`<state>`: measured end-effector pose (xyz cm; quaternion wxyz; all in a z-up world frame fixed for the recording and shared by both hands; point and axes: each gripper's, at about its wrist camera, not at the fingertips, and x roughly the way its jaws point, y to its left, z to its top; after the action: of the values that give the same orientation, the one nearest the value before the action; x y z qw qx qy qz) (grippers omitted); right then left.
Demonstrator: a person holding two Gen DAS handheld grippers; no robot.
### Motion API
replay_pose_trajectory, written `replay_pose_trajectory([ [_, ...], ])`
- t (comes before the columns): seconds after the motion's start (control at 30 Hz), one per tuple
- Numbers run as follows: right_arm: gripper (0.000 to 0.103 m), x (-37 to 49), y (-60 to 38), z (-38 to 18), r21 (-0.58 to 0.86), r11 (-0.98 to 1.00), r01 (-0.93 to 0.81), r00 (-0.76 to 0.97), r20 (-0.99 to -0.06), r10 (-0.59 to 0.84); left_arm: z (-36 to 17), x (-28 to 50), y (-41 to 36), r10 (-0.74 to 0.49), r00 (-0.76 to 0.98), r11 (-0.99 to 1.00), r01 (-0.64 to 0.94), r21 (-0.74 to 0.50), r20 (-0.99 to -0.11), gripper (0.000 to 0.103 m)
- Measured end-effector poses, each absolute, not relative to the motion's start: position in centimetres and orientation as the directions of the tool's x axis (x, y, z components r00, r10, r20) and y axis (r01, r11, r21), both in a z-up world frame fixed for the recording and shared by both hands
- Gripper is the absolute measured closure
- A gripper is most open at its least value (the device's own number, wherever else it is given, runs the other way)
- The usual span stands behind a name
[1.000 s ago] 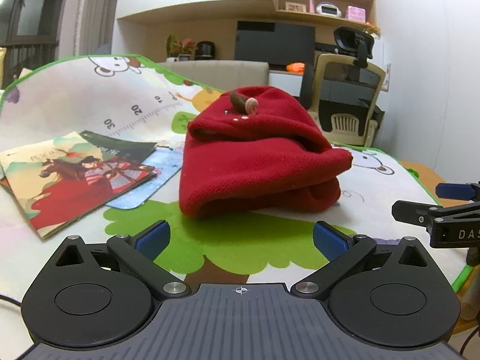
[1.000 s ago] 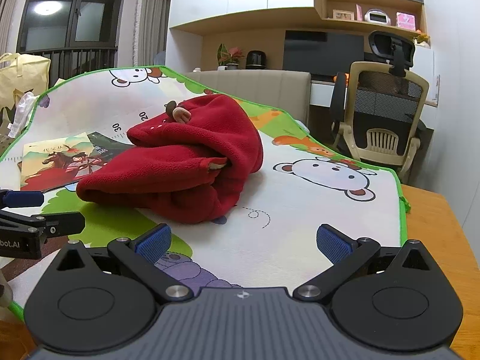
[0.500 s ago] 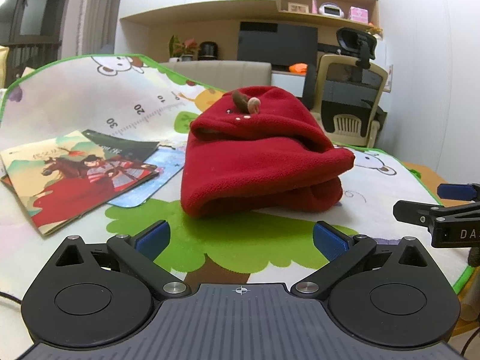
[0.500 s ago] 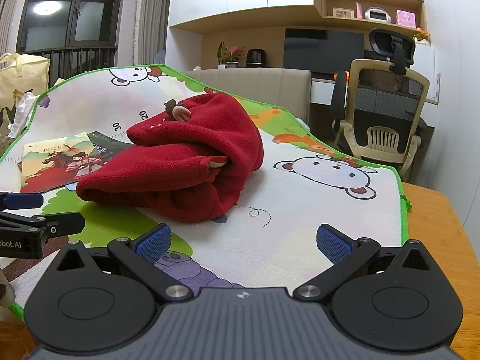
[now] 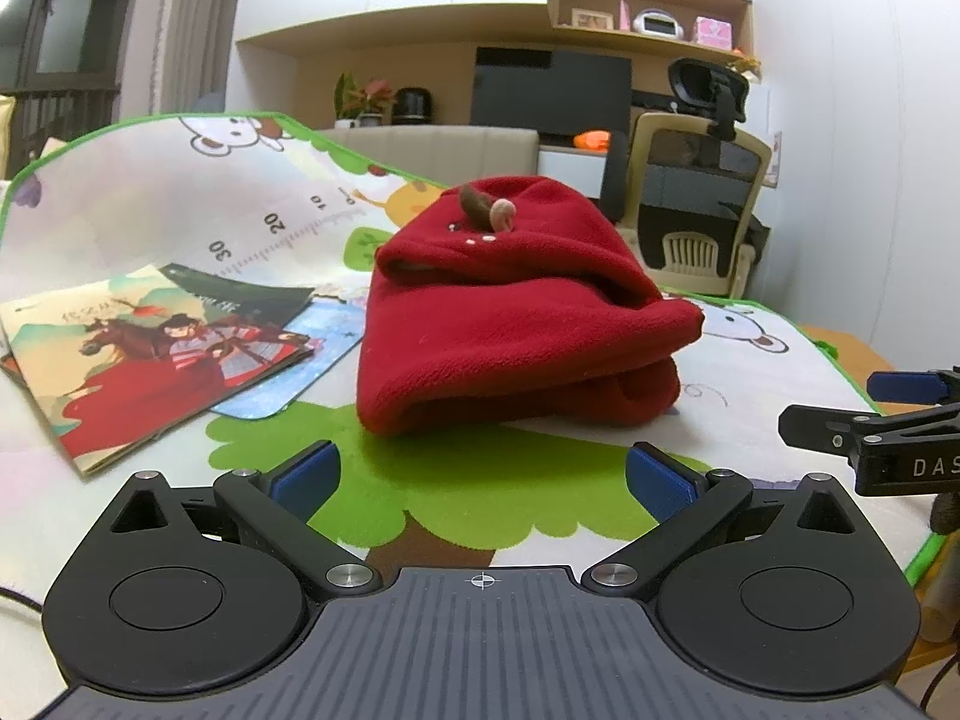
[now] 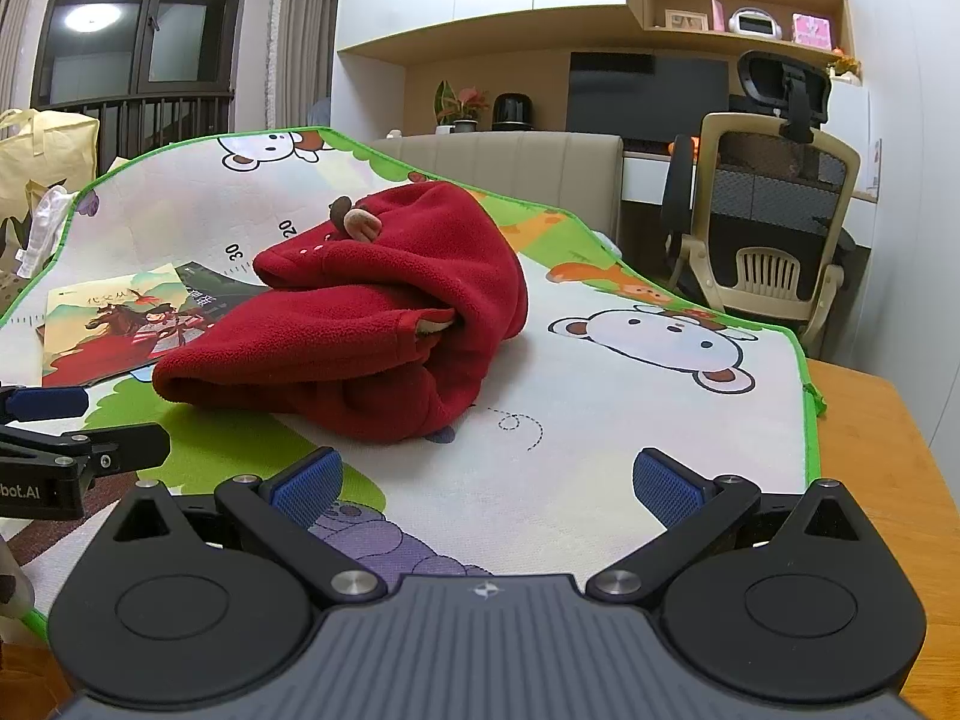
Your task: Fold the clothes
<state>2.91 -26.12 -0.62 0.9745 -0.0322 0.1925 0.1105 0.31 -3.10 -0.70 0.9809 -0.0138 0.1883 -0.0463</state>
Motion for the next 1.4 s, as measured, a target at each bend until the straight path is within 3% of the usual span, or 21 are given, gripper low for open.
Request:
replay_pose_trajectory([
  [1.4, 0.000, 3.04, -26.24, -0.67, -0.012, 0.974, -0.225, 0.898, -0.390, 0.202, -1.25, 0.61, -2.91, -0.075, 0.911, 0.996, 0.049, -0.074, -0.406, 0.000],
])
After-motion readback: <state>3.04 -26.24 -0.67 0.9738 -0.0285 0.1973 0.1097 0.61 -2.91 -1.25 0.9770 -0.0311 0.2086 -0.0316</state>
